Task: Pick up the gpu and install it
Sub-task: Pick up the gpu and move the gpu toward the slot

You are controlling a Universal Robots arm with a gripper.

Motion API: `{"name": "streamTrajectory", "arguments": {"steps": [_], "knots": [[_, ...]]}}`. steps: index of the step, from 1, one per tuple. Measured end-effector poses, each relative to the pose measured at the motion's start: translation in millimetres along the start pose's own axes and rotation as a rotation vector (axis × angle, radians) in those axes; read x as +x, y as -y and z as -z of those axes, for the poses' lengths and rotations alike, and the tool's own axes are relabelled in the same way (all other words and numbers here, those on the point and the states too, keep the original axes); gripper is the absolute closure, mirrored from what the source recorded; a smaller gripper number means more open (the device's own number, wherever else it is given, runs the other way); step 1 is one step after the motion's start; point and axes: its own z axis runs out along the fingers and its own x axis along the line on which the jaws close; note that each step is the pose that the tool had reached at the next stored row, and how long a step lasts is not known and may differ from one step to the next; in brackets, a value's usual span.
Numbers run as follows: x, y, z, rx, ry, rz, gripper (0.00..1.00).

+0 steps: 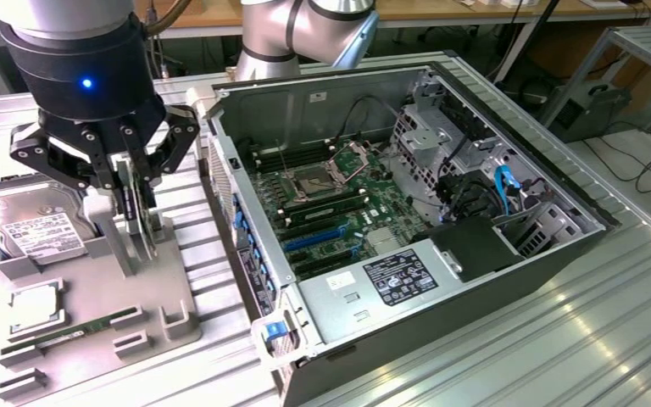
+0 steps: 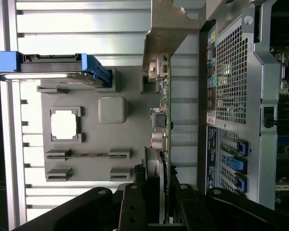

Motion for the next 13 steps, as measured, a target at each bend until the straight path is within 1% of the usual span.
{"name": "streamTrajectory", "arguments": {"steps": [13], "knots": [[-0.1, -0.1, 13.9, 0.0002, 0.0001, 0.0, 0.72]]}}
